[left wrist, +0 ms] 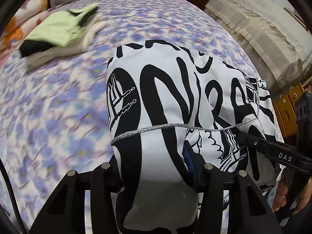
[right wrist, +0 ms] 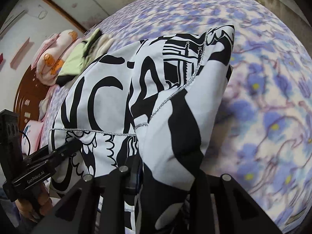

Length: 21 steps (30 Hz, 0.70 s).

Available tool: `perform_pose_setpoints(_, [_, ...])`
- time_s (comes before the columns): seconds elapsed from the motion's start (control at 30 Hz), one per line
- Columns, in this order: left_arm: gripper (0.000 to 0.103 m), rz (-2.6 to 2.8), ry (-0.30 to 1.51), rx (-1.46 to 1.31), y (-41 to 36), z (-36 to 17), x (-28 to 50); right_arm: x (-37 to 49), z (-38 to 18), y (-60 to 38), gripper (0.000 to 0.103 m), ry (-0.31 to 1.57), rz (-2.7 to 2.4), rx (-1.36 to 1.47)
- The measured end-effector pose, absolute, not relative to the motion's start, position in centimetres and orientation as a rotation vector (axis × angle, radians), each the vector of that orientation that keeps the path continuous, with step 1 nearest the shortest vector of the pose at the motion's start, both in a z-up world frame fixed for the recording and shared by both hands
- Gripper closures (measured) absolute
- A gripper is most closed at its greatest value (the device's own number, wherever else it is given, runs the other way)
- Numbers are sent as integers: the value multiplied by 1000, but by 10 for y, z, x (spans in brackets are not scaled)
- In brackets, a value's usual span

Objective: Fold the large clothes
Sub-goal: 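Carry the jacket bundle toward the green clothes stack with both grippers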

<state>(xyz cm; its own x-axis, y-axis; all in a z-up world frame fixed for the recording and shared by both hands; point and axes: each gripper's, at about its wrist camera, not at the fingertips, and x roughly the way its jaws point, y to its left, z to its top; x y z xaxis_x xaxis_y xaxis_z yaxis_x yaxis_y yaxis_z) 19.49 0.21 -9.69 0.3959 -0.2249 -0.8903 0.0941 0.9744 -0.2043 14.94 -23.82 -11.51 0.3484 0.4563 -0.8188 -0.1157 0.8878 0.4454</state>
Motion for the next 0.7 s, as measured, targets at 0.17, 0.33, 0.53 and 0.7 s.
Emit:
perform_pose_setpoints(0.17, [54,-149,1124,-157,54,-87,168,135,-101,-187,80,1152,438,300])
perform_pose_setpoints(0.33, [54,-100,1102,-191,105,-84,156,130,-94,-138,80,1139,498,268])
perform_pose_setpoints(0.53, [54,-54,1101,-238,166,-93,172,147,-97,-87,80,1117,553,236])
perform_pose_setpoints(0.7, [54,-13,1120,-246,205,-87,200,177,-95,-47,80,1137,600,239])
